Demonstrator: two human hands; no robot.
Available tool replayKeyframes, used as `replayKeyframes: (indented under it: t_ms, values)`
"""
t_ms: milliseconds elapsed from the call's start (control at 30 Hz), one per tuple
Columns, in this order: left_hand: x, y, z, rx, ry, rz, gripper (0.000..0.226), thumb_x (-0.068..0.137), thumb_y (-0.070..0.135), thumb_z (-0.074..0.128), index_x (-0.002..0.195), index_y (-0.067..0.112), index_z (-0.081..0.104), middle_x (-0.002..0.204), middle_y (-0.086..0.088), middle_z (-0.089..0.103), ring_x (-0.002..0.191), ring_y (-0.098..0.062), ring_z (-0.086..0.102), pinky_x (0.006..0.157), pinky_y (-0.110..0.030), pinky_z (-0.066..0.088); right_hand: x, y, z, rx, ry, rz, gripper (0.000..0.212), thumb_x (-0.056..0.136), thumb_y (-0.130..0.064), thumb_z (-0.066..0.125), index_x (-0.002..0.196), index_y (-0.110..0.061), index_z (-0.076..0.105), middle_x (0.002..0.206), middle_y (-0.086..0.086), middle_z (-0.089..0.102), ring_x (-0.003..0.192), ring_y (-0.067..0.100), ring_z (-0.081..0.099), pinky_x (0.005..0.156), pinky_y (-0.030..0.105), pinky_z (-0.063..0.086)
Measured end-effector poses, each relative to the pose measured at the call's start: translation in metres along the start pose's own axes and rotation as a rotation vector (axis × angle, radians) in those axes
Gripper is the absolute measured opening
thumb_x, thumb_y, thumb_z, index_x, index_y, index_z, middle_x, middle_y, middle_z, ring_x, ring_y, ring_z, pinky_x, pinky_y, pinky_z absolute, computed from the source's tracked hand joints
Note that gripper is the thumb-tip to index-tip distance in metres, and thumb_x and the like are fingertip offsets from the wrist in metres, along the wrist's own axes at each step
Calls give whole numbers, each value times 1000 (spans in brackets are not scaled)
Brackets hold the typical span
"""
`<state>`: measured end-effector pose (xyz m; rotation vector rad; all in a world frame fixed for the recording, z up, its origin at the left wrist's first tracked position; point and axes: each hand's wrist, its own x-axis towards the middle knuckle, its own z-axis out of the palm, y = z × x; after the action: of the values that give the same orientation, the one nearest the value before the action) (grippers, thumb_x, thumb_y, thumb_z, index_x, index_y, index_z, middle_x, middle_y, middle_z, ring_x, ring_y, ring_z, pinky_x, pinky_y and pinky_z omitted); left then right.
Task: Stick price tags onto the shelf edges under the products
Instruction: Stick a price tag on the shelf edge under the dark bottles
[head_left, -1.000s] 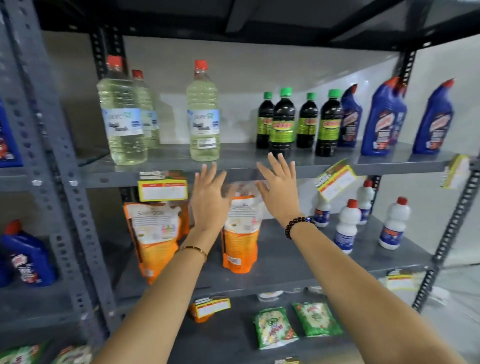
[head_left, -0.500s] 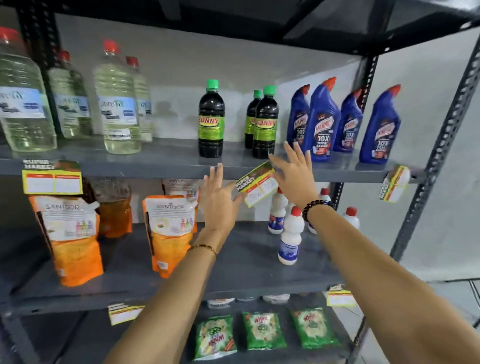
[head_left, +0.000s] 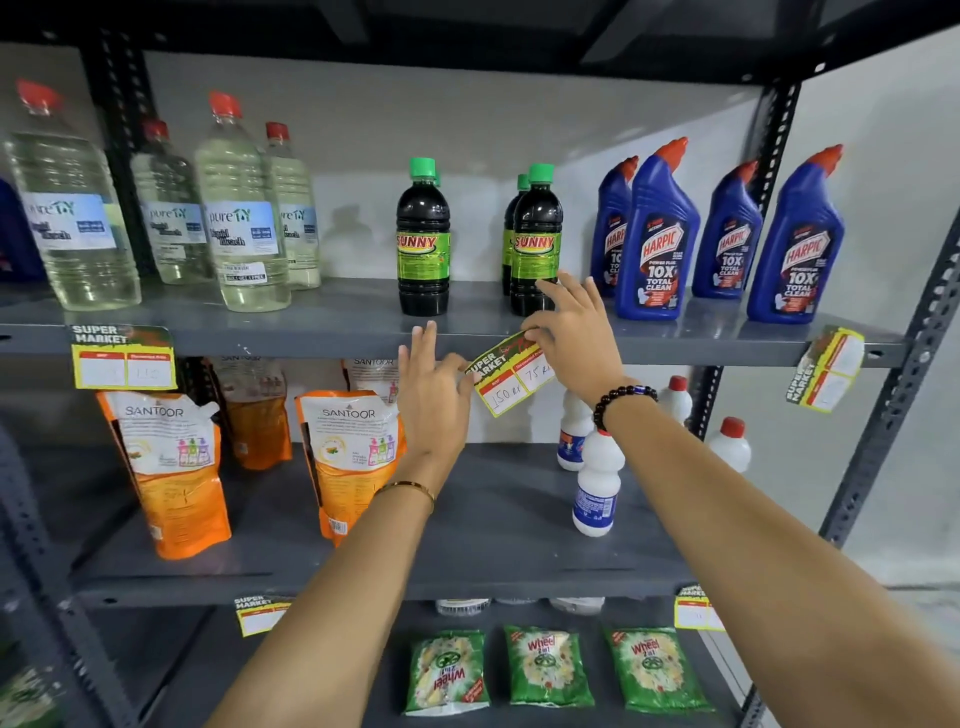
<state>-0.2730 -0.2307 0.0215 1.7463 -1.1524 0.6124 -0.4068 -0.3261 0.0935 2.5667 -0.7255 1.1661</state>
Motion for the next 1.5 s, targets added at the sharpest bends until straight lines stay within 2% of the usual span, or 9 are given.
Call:
replayKeyframes:
  t_ms: [367,567,667,767,867,967,1167,1300,1500]
  values:
    - [13,-4,-26,-94,-191,73,8,87,12,56,81,10,61,142,-16,43,140,-35,20,116,-42,12,-25,-2,-1,275,-3,177,11,82,-8,63,86,-10,73,141,13,46,140,32,20,117,53,7]
    - [28,-11,-50,-15,-326,145,11,86,15,57,77,10,61,140,-11,48,137,-30,31,116,-38,9,-32,-17,10,471,-8,329,11,82,-7,63,87,-10,73,140,11,47,139,31,23,117,47,6]
    - [32,-12,-52,-19,-322,113,12,85,13,59,74,9,62,136,-6,53,135,-25,36,115,-36,15,-31,-21,14,521,38,405,9,81,-7,65,84,-10,74,138,11,49,138,29,27,118,44,5]
    - [34,-9,-52,-47,-279,61,9,83,13,61,75,10,62,120,-4,65,121,-28,51,109,-41,31,-29,-21,16,554,68,466,8,79,-7,67,82,-10,74,137,11,50,135,30,33,118,47,10]
    - [36,-5,-53,-69,-221,23,11,82,14,59,72,12,64,107,-5,70,104,-26,59,85,-37,45,-26,-22,16,581,103,504,8,79,-9,67,82,-12,74,135,10,52,127,29,43,113,54,25]
    - [42,-4,-54,-55,-195,10,12,82,17,59,71,15,64,100,-5,72,95,-24,62,69,-32,42,-22,-25,17,566,147,510,7,79,-9,67,81,-11,74,131,10,55,126,25,45,116,52,19]
    - [49,-2,-54,-2,-171,6,13,81,18,61,68,18,60,94,-2,72,87,-22,63,65,-30,44,-16,-29,19,529,184,529,8,79,-8,66,79,-9,74,122,12,61,122,24,49,115,43,5]
    - [51,-1,-52,32,-163,12,17,82,18,61,66,19,56,91,-2,71,85,-22,63,63,-30,43,-15,-33,20,516,218,523,10,79,-6,65,74,-9,74,113,13,66,120,26,50,115,46,7]
    - [51,0,-49,59,-156,-18,18,82,20,63,67,18,53,85,-4,70,80,-25,62,62,-33,44,-10,-33,23,470,232,560,9,77,-6,66,71,-10,72,119,11,61,111,25,54,116,46,16]
